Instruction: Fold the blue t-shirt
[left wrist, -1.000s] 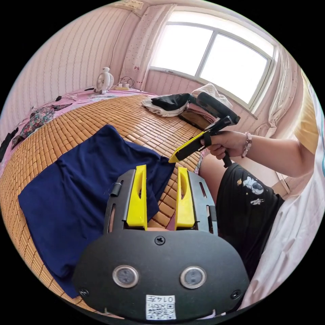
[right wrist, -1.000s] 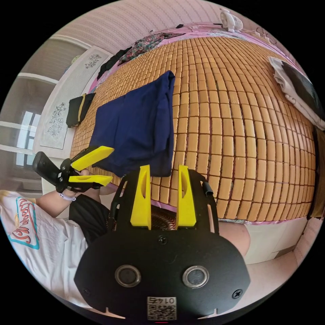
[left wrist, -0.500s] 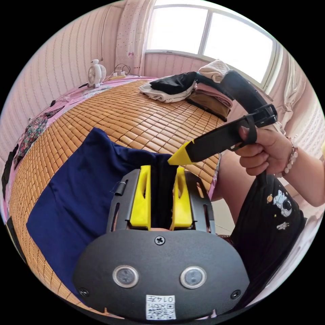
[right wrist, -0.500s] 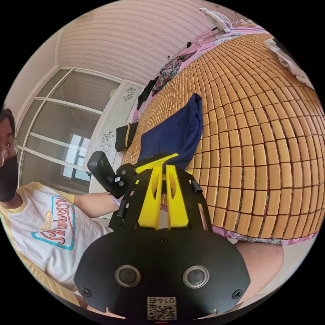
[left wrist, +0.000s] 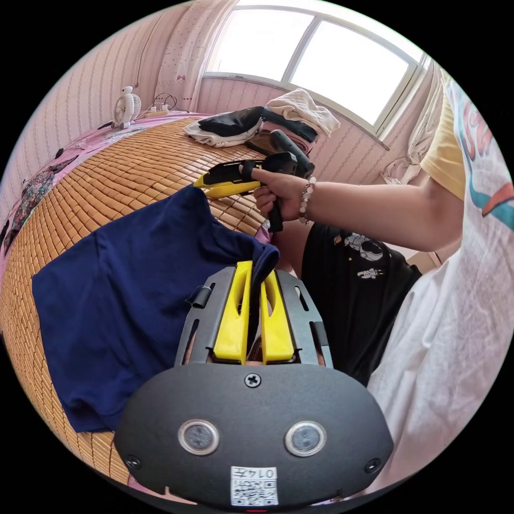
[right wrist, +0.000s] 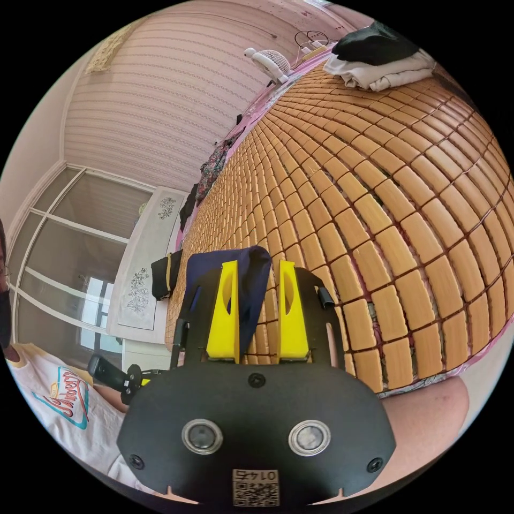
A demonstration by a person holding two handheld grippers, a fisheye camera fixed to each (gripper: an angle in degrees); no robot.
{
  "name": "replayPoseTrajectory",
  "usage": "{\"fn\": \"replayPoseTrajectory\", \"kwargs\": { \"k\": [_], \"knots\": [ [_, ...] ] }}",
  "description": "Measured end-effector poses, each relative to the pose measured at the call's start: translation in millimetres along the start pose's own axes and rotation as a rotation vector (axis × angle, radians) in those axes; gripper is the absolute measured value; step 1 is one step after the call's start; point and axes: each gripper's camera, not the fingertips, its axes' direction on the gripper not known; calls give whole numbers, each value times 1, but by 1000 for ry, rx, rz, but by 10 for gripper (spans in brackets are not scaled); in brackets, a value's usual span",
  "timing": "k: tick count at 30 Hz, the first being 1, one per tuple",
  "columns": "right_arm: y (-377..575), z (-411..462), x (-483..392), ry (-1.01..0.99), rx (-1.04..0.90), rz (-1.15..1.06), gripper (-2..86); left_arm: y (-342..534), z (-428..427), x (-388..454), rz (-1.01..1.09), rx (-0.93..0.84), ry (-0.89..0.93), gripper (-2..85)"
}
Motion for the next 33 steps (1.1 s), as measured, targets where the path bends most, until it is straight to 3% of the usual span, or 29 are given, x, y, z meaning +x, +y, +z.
{"fn": "replayPoseTrajectory", "kwargs": {
  "k": [6, 12, 20, 25, 28, 30, 33],
  "knots": [
    [2, 1, -3, 39, -37, -16, 42, -1, -11, -12, -23, 18, 15, 3],
    [9, -29, -9, -80, -4, 2, 14, -7, -35, -21, -30, 63, 20, 3],
    [3, -76, -136, -34, 16, -332, 15, 0, -113, -46, -158, 297, 53, 6],
    [-32, 29, -238, -66, -99, -443, 24, 34, -169, -109, -431, 460, -46, 20],
    [-39, 118, -277, -98, -180, -484, 40, 70, -189, -155, -651, 431, -268, 41],
    [-39, 164, -289, -12, -251, -525, 59, 102, -189, -184, -811, 373, -382, 59],
    [-26, 203, -301, 148, -283, -643, 92, 121, -191, -200, -908, 355, -378, 77]
  ]
}}
